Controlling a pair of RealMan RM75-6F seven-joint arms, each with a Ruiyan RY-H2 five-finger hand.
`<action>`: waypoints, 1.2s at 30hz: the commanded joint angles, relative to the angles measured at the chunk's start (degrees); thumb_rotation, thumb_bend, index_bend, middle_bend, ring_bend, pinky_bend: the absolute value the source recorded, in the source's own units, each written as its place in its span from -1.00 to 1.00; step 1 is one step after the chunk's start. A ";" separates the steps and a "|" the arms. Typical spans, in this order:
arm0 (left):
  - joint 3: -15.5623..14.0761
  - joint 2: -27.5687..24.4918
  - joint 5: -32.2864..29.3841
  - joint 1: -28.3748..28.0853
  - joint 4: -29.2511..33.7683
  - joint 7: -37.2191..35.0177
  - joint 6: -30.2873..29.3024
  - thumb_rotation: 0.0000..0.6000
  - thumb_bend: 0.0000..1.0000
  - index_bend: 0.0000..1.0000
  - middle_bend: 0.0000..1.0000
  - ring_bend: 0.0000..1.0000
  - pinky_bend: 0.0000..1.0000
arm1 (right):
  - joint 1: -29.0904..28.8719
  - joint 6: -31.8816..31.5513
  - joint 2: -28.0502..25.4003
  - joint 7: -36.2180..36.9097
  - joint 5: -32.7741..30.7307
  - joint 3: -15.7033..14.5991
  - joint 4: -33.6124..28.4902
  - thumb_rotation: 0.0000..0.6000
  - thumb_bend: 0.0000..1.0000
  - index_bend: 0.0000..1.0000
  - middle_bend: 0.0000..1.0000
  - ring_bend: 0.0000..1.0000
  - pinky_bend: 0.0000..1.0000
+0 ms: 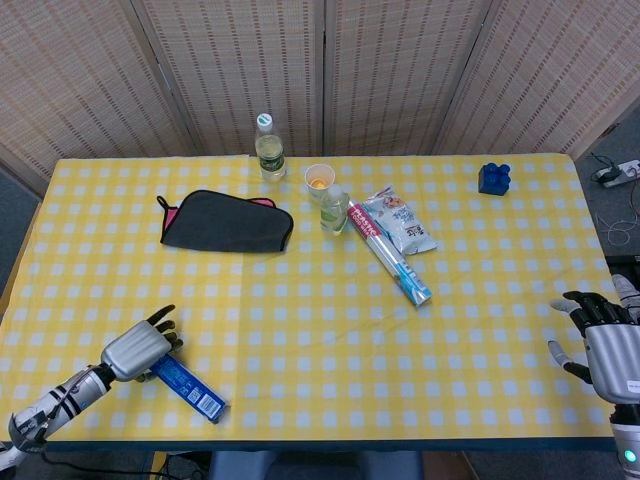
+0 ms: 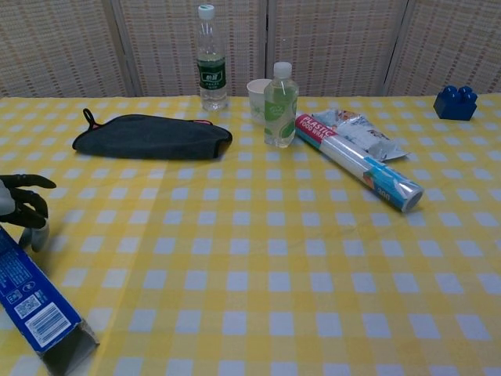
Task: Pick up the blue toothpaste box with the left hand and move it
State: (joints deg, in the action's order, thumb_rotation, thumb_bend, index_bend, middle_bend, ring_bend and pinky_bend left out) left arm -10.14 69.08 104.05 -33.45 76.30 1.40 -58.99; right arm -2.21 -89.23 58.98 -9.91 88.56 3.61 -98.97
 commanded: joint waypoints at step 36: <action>17.82 -8.34 -18.38 -0.78 14.56 32.32 -8.20 1.00 -0.70 0.06 0.17 -0.33 -1.00 | 0.75 -0.69 0.45 4.45 -0.58 0.35 3.63 1.00 -0.58 -0.37 -0.44 -0.58 -0.36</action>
State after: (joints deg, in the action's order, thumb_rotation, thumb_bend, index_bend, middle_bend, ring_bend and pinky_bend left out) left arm 7.33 61.19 86.03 -34.38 90.31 33.19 -66.82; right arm -1.47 -89.92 59.41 -5.48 88.00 3.96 -95.37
